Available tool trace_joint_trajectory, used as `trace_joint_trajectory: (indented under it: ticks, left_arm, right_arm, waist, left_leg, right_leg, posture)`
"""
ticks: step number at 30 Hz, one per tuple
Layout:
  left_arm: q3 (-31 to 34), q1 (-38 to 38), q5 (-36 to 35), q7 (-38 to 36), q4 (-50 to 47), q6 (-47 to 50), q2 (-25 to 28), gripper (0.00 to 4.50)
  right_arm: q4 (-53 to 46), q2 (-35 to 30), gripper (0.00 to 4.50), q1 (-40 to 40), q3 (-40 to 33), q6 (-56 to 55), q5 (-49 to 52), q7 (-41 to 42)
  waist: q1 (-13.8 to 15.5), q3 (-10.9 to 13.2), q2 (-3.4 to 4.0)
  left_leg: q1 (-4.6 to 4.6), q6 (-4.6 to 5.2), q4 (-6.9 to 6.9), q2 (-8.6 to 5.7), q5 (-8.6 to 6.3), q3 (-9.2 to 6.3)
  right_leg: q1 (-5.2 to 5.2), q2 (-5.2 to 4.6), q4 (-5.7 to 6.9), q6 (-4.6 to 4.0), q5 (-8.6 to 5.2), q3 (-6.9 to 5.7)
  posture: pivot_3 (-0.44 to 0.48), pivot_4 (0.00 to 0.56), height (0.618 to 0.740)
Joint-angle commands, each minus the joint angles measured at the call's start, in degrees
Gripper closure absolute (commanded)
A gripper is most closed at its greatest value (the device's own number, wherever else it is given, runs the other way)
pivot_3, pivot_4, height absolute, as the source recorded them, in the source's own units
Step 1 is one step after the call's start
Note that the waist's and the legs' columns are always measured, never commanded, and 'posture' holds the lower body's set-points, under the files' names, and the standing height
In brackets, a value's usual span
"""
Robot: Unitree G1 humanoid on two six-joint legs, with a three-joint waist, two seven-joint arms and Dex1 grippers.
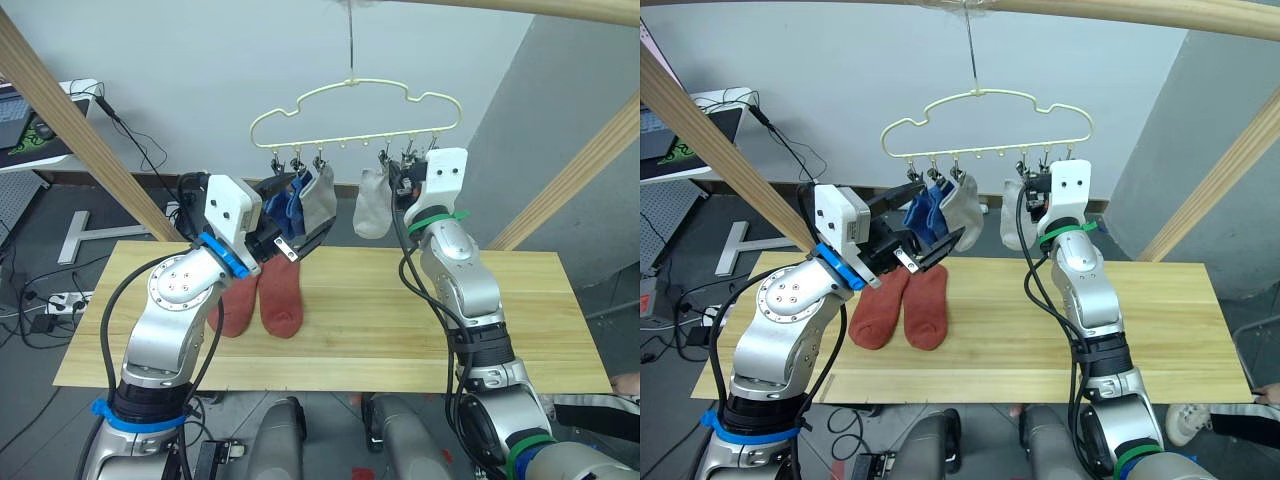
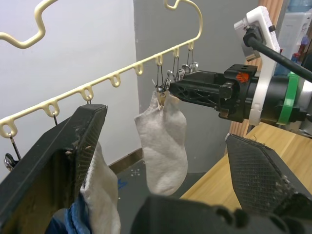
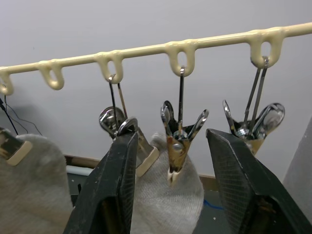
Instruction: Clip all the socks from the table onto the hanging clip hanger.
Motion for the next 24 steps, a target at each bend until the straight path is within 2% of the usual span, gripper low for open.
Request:
trace_joint_trajectory:
  ticks: [1, 24]
  left_arm:
    - [-0.4, -0.8, -0.5, 0.6, -3.2, -0.1, -0.5, 0.00]
    - [-0.9, -3.3, 0.0, 1.1, -2.6, -0.7, -1.6, 0.00]
  right_arm:
    - [1.2, 0.2, 2.20, -2.7, -1.4, -2.6, -0.3, -0.1]
    - [7.1, 1.7, 2.20, -7.5, -2.0, -5.4, 0.4, 2.3]
  waist:
    - [0.0, 0.0, 0.00]
    - [0.1, 0.0, 0.00]
  left_leg:
    - [0.00, 0.00, 0.00, 0.00, 0.00, 0.00]
    - [0.02, 0.00, -0.01, 0.00, 0.00, 0.00]
  right_leg:
    - [0.00, 0.00, 0.00, 0.00, 0.00, 0.00]
    - [0.01, 0.00, 0.02, -0.06, 0.04, 0.00]
  posture:
    - [0.023, 0.291, 0.740]
    - [0.026, 0.291, 0.740]
